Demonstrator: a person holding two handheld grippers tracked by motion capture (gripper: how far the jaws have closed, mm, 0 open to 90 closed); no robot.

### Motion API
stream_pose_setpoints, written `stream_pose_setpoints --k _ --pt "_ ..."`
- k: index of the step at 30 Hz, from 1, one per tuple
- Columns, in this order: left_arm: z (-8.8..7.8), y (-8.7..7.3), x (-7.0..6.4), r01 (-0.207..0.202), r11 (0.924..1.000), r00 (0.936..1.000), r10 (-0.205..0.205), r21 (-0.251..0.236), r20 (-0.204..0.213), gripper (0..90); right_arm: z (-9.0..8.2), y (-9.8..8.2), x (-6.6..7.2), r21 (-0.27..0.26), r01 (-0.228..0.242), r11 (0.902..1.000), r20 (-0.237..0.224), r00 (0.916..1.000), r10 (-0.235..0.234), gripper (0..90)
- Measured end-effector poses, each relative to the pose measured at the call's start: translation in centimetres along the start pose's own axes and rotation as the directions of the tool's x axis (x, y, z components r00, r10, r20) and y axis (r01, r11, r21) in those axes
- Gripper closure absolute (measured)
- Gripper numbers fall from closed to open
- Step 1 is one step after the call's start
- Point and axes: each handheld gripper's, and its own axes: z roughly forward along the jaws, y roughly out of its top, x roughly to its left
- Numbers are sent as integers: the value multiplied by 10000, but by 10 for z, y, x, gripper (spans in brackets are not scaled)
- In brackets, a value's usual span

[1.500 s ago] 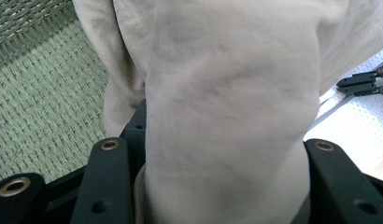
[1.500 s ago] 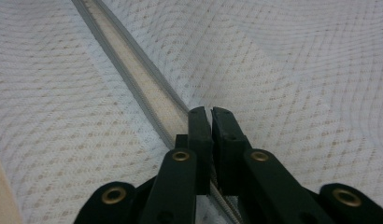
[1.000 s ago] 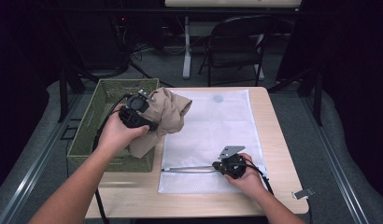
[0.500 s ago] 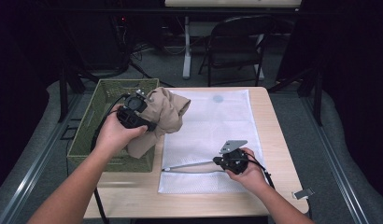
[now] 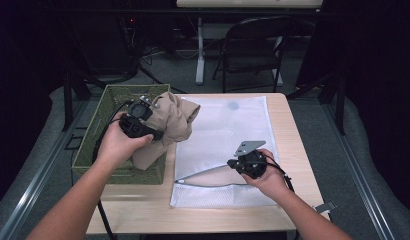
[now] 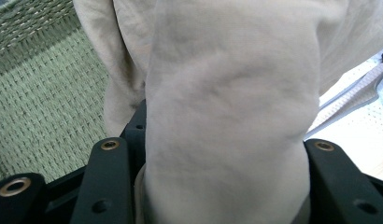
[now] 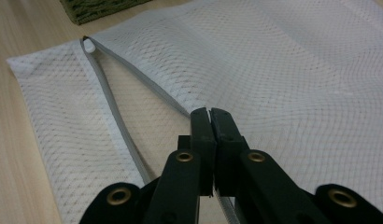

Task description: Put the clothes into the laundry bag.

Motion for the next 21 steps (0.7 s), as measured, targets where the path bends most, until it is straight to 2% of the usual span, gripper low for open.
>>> stream_pose_setpoints --k 12,16,21 --pt "-4 -6 4 116 9999 9999 -116 -28 57 489 -5 19 -4 125 127 9998 -116 9999 -126 887" --pt "-4 -8 5 138 9999 9999 -138 -82 102 489 -7 26 -5 183 263 9995 51 9996 -264 887" --pt "-6 -13 4 152 9998 9998 -150 -121 129 489 -15 37 -11 -48 225 9997 117 9997 -224 887"
